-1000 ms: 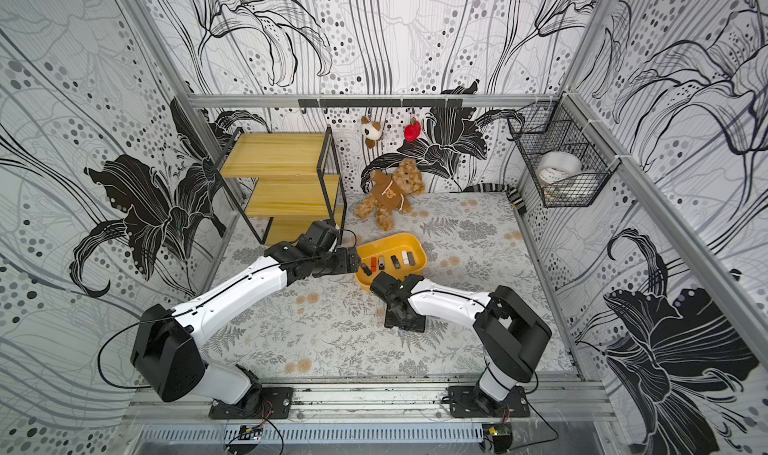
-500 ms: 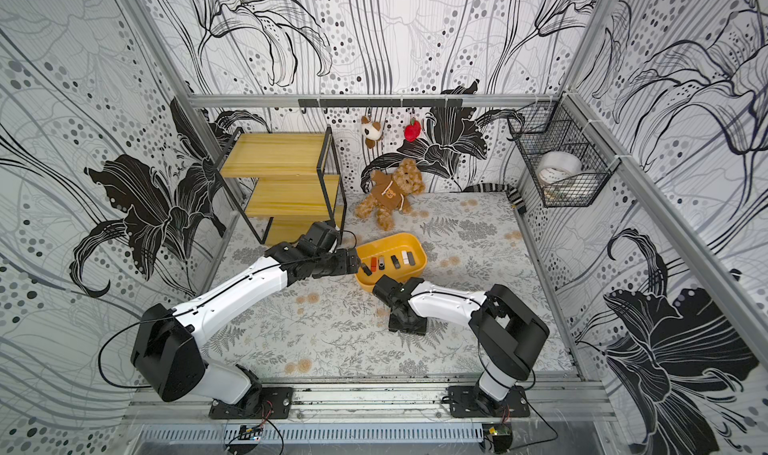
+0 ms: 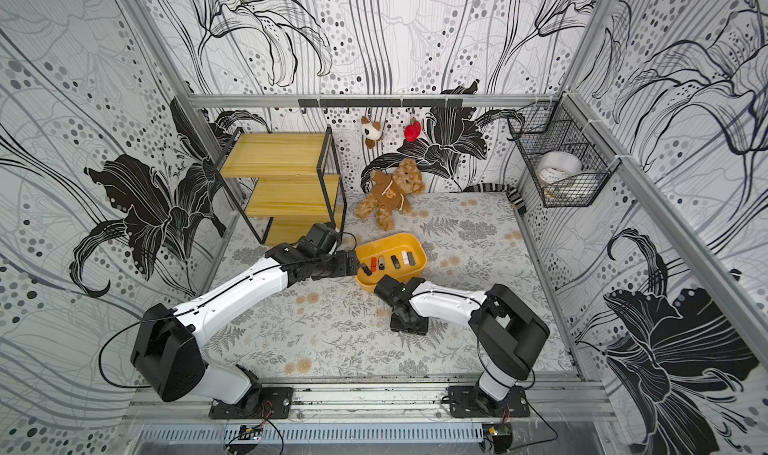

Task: Put the usb flash drive into the storage box
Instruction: Pick up the USB flash from the center of the board.

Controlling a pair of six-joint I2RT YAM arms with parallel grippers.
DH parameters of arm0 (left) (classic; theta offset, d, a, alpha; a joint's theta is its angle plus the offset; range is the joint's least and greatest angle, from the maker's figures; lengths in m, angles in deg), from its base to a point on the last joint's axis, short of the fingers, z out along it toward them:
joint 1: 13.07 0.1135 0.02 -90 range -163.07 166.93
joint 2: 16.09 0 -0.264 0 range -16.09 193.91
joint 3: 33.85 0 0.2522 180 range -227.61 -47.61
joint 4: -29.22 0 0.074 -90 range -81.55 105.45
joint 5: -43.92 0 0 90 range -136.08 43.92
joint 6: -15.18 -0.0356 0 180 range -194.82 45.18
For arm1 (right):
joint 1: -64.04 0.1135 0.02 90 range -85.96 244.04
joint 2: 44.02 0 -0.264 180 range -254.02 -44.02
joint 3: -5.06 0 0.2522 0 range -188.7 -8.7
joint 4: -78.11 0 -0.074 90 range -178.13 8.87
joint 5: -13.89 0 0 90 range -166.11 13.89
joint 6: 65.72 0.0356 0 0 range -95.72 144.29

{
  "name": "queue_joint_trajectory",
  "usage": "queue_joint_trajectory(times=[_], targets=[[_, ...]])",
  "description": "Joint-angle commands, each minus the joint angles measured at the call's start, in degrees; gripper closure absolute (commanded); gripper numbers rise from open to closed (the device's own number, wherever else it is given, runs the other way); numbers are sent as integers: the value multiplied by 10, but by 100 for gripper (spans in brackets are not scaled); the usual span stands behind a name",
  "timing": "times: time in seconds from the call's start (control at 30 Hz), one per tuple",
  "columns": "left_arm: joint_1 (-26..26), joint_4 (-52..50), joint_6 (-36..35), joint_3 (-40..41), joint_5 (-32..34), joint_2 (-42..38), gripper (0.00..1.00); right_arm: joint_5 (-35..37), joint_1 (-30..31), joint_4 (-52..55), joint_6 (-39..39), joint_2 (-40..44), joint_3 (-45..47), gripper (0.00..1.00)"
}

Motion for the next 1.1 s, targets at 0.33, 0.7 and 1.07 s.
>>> queue_joint_trajectory(times=[0.33,0.7,1.07], targets=[[-1,-6,-6,6,16,-11,8,3,-10,-8,-24,-32,-4,60],[1,-9,-6,7,20,-10,7,4,-10,-4,-22,-13,13,89],[13,-7,-10,7,12,-9,7,45,-10,102,-25,95,-50,100]])
